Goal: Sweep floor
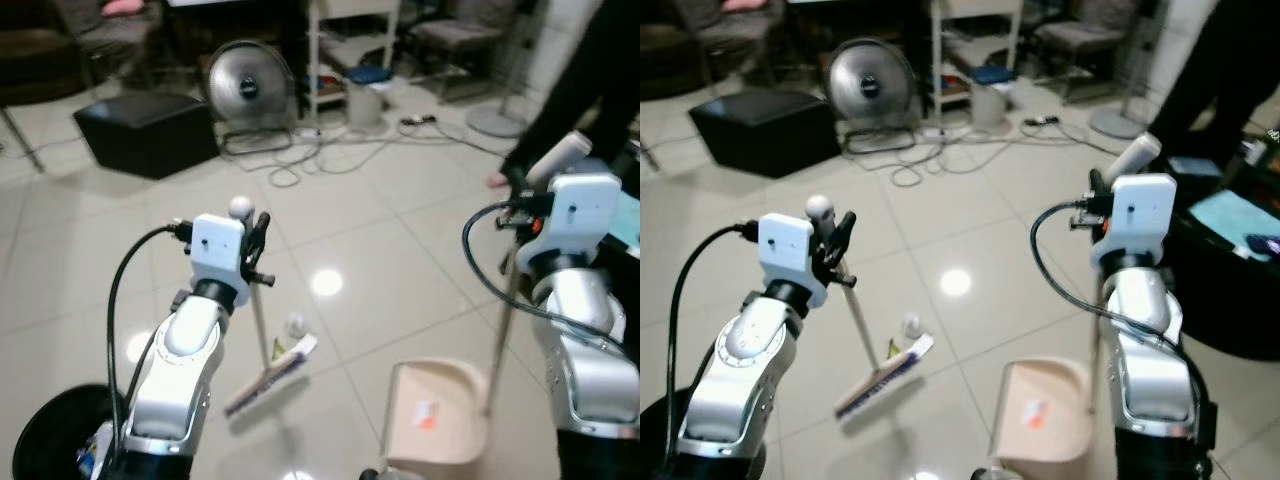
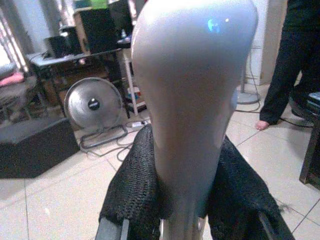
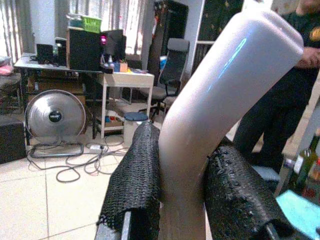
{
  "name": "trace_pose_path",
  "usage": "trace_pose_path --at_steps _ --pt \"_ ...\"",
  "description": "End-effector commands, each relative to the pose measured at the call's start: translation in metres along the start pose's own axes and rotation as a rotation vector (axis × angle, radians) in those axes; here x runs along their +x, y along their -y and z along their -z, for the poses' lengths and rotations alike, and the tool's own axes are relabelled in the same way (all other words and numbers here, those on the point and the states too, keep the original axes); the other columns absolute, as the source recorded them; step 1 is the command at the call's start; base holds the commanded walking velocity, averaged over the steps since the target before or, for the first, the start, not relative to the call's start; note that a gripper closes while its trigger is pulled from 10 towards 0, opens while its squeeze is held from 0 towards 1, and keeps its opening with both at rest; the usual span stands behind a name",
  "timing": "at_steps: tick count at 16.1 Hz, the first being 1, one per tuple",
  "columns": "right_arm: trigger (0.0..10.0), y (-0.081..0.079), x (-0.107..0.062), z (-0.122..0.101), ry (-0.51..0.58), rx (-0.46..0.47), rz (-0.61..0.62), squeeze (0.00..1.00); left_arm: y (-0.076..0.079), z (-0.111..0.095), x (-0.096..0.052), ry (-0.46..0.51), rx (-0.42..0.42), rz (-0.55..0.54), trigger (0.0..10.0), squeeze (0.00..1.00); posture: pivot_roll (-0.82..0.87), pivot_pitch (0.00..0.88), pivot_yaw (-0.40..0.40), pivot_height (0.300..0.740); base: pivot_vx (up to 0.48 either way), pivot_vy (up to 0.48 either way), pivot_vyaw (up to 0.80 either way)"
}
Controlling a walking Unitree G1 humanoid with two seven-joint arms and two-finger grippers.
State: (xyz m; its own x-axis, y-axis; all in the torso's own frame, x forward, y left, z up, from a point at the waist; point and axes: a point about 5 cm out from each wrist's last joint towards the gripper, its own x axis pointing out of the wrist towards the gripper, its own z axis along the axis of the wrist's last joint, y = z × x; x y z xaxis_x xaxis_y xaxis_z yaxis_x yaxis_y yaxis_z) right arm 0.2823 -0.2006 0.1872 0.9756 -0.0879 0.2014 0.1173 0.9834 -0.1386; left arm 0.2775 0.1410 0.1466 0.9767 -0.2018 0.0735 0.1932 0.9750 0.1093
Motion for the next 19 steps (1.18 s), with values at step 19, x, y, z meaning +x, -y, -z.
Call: trace_pose_path --at_steps 19 --pt "10.0 -0.007 0.003 -0.004 0.029 -0.010 -0.059 0.00 -0.021 -0.016 0.000 0.062 0.029 -0.126 10.0 0.00 -0.04 0.035 0.005 0.740 0.366 0.000 0.19"
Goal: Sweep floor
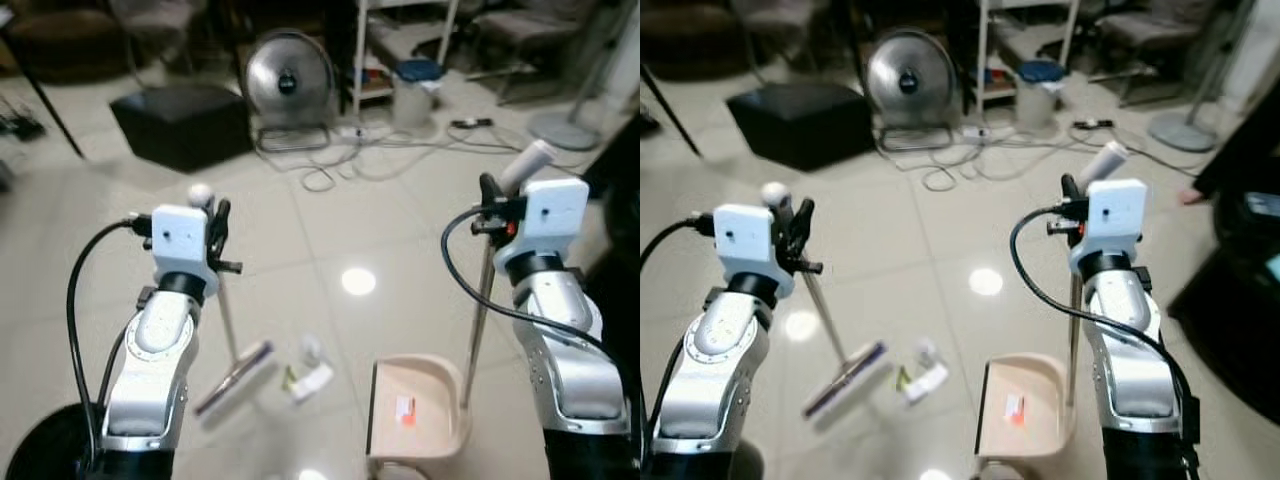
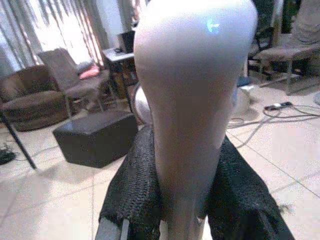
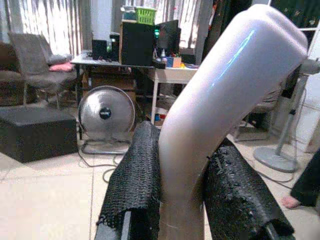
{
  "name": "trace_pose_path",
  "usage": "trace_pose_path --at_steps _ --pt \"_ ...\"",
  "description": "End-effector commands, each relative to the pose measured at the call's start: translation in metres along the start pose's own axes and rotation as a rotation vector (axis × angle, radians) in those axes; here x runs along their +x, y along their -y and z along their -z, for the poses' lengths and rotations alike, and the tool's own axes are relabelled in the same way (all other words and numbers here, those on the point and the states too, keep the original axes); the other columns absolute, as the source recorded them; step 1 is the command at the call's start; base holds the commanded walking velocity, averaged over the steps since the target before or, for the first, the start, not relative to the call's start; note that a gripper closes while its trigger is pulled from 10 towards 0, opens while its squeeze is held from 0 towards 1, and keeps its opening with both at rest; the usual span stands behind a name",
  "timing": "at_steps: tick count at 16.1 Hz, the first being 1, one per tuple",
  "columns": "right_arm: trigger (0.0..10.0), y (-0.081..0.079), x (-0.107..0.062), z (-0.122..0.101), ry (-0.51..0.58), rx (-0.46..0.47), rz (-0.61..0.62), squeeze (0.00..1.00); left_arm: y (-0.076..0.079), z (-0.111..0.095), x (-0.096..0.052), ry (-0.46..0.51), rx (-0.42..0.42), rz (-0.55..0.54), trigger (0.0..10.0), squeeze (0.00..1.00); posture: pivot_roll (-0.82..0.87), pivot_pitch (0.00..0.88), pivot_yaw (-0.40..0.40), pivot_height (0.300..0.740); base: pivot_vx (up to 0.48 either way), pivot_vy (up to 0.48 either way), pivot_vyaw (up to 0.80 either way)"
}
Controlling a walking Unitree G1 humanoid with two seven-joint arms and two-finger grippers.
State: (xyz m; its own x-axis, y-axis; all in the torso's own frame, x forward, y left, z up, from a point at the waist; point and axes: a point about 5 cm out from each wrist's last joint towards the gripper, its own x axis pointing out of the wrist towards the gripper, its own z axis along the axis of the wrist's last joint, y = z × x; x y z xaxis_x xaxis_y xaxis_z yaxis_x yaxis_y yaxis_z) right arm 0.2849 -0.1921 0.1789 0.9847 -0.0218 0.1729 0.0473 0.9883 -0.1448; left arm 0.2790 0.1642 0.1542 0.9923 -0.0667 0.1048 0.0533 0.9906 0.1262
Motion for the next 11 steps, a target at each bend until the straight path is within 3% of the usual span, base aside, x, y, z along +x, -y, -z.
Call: trace_pose_path --at_steps 1,11 --pt "10.0 0.0017 0.0016 -0.0104 0.049 -0.014 0.005 0.00 0.0025 -0.0110 0.0034 0.047 -0.008 0.008 10.0 0.00 -0.04 0.035 0.005 0.740 0.375 0.000 0.00" --pt "10.0 -0.0014 -0.0024 -0.0050 0.049 0.002 -0.002 0.00 -0.0025 -0.0104 0.0013 0.036 0.011 0.015 10.0 0.00 -0.03 0.037 0.022 0.740 0.372 0.000 0.00"
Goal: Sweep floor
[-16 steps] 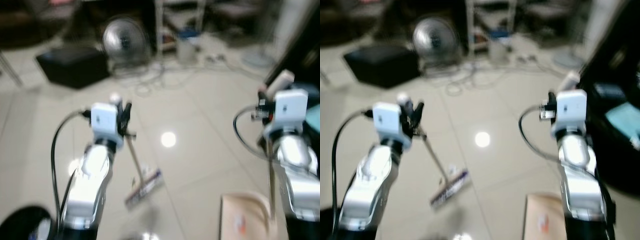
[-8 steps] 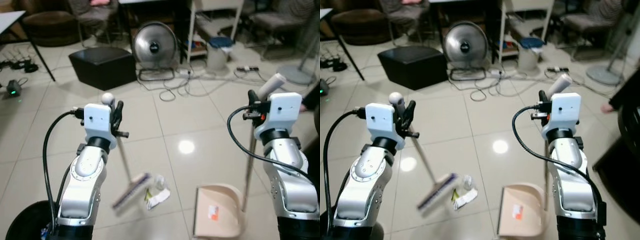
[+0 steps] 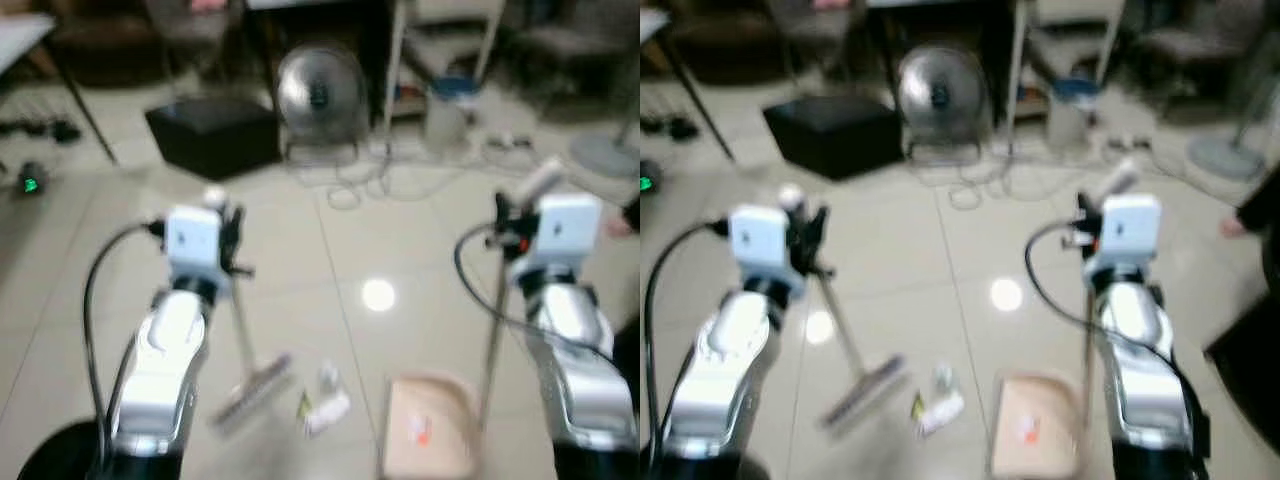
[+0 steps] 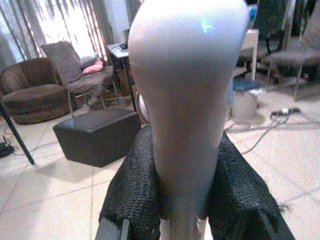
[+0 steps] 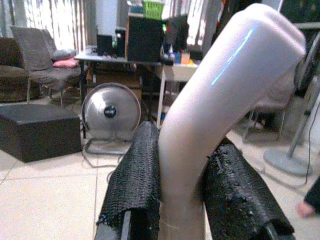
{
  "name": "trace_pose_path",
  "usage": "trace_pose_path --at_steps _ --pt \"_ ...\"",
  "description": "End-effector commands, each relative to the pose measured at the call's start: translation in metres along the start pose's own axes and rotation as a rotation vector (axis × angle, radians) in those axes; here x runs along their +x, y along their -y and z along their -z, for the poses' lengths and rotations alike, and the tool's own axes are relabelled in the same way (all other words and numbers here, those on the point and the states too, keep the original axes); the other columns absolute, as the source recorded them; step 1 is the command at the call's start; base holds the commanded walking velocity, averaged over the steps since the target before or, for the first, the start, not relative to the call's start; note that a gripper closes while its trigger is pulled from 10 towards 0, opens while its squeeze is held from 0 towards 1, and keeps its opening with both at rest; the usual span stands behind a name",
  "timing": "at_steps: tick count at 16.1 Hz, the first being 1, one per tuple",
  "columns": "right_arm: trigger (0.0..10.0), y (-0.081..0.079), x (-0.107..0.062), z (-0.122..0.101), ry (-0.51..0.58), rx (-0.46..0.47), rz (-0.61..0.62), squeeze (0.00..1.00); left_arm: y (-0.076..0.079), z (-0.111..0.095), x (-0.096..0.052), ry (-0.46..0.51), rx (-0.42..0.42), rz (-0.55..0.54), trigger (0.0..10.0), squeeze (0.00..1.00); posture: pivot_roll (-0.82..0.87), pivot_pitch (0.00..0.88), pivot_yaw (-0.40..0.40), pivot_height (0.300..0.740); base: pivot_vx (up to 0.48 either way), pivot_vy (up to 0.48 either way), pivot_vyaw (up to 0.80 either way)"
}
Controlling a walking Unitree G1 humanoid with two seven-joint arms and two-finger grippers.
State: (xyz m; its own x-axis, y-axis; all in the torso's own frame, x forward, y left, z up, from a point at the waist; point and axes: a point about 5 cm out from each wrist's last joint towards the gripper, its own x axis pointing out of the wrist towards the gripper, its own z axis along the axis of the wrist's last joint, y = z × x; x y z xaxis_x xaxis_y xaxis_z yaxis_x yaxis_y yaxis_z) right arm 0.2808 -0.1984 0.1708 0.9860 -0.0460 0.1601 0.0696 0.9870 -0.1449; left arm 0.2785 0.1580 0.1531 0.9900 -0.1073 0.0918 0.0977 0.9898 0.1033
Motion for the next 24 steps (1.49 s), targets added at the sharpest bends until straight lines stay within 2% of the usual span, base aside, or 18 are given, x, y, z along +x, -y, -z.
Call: trace_pose_path --at_steps 1,6,8,11,13,14,17,19,21,24 --pt "10.0 -0.007 0.003 -0.012 0.067 0.002 -0.018 0.00 -0.011 -0.010 0.001 0.035 0.046 -0.034 10.0 0.00 -0.02 0.036 0.029 0.740 0.307 0.000 0.00" --pt "10.0 -0.012 0.003 -0.002 0.083 -0.010 -0.047 0.00 -0.017 -0.006 0.007 0.023 0.039 -0.073 10.0 0.00 0.00 0.067 0.054 0.740 0.000 0.000 0.00" --pt "10.0 -0.011 0.005 0.006 0.089 0.000 -0.056 0.00 -0.020 0.000 0.013 0.033 0.016 -0.124 10.0 0.00 0.02 0.111 0.070 0.740 0.000 0.000 0.00" --pt "10.0 -0.009 0.013 0.013 0.114 -0.008 -0.051 0.00 -0.022 0.005 0.023 0.034 -0.007 -0.142 10.0 0.00 0.04 0.187 0.100 0.740 0.000 0.000 0.00" --pt "10.0 -0.012 0.019 0.014 0.153 -0.073 -0.072 0.00 -0.024 0.008 0.030 0.048 -0.028 -0.159 10.0 0.00 0.07 0.255 0.122 0.740 0.000 0.000 0.00" --pt "10.0 -0.012 0.021 0.014 0.163 -0.087 -0.079 0.00 -0.024 0.007 0.031 0.057 -0.027 -0.158 10.0 0.00 0.07 0.262 0.123 0.740 0.000 0.000 0.00" --pt "10.0 -0.011 0.035 0.014 0.200 -0.127 -0.074 0.00 -0.027 0.002 0.048 0.108 -0.042 -0.193 10.0 0.00 0.10 0.339 0.133 0.740 0.000 0.000 0.00" --pt "10.0 -0.011 0.042 0.019 0.198 -0.142 -0.079 0.00 -0.025 0.001 0.056 0.131 -0.059 -0.209 10.0 0.00 0.12 0.362 0.131 0.740 0.000 0.000 0.00" --pt "10.0 -0.013 0.047 0.027 0.191 -0.154 -0.074 0.00 -0.017 0.001 0.064 0.141 -0.076 -0.205 10.0 0.00 0.15 0.380 0.141 0.740 0.000 0.000 0.00" --pt "10.0 -0.025 0.052 0.033 0.191 -0.150 -0.073 0.00 -0.005 0.002 0.071 0.147 -0.082 -0.185 10.0 0.00 0.15 0.384 0.154 0.740 0.000 0.000 0.00"
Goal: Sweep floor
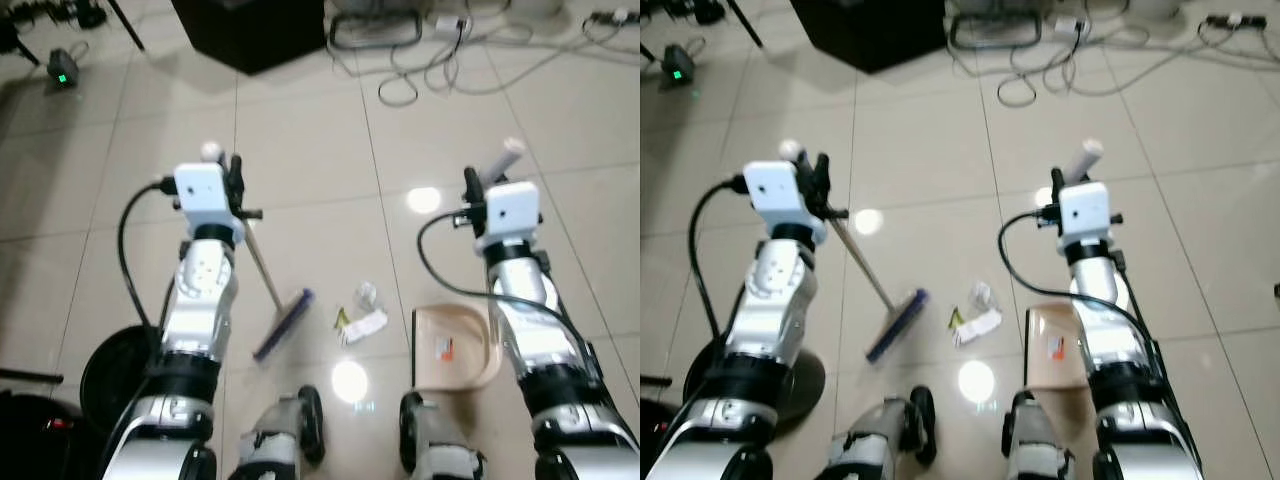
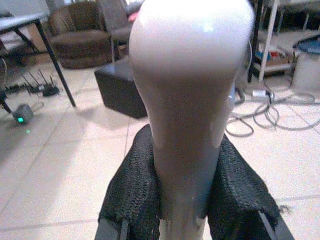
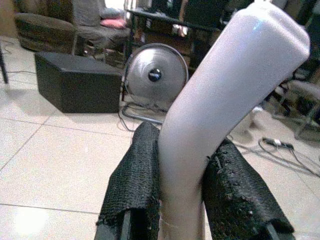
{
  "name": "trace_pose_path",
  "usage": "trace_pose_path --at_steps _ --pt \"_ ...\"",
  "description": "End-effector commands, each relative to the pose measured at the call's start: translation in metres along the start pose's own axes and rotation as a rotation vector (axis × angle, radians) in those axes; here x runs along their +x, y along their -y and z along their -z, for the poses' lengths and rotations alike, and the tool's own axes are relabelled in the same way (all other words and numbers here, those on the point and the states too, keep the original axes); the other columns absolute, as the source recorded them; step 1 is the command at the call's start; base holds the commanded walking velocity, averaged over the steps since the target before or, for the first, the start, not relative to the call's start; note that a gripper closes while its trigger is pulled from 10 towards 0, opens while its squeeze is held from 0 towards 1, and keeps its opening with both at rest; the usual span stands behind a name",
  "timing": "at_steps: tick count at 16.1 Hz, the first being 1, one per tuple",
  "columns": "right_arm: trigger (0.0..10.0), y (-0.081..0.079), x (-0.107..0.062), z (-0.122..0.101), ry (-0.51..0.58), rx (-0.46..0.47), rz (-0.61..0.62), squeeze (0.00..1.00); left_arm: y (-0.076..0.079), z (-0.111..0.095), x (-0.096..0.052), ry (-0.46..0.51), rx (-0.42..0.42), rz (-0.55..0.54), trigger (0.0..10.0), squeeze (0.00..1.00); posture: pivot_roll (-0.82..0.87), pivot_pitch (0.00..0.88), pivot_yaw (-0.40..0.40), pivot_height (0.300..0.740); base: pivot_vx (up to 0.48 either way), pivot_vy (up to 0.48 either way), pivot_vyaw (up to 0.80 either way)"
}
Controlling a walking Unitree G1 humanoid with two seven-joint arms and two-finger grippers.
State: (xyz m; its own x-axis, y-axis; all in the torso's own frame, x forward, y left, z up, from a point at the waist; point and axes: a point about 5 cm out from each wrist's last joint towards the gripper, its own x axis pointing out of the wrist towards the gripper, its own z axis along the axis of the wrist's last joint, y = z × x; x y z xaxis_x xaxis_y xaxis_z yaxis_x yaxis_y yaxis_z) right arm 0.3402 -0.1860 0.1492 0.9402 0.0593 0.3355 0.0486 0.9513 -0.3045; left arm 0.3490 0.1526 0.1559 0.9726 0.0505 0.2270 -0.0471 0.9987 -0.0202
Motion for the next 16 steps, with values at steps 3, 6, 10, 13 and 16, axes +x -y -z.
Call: trace_pose_path --at_steps 3,6,10,13,16 --pt "10.0 -0.027 -0.001 0.000 0.027 0.059 -0.033 0.00 0.004 0.002 0.003 0.014 0.004 -0.023 10.0 0.00 0.15 0.382 0.153 0.740 0.000 0.000 0.00" --pt "10.0 -0.065 -0.008 -0.007 0.070 0.123 -0.115 0.00 0.006 0.007 0.005 0.008 -0.006 -0.045 10.0 0.00 0.13 0.375 0.125 0.740 0.000 0.000 0.00" --pt "10.0 -0.078 -0.011 -0.007 0.077 0.140 -0.140 0.00 0.003 0.010 0.008 0.012 0.007 -0.068 10.0 0.00 0.11 0.361 0.073 0.740 0.000 0.000 0.00" --pt "10.0 -0.077 -0.009 -0.003 0.055 0.130 -0.140 0.00 0.003 0.011 0.009 0.010 0.010 -0.076 10.0 0.00 0.11 0.362 0.060 0.740 0.000 0.000 0.00" --pt "10.0 -0.076 -0.007 -0.001 0.032 0.162 -0.095 0.00 0.013 0.014 0.009 -0.020 -0.067 -0.072 10.0 0.00 0.11 0.362 0.067 0.740 0.000 0.000 0.00"
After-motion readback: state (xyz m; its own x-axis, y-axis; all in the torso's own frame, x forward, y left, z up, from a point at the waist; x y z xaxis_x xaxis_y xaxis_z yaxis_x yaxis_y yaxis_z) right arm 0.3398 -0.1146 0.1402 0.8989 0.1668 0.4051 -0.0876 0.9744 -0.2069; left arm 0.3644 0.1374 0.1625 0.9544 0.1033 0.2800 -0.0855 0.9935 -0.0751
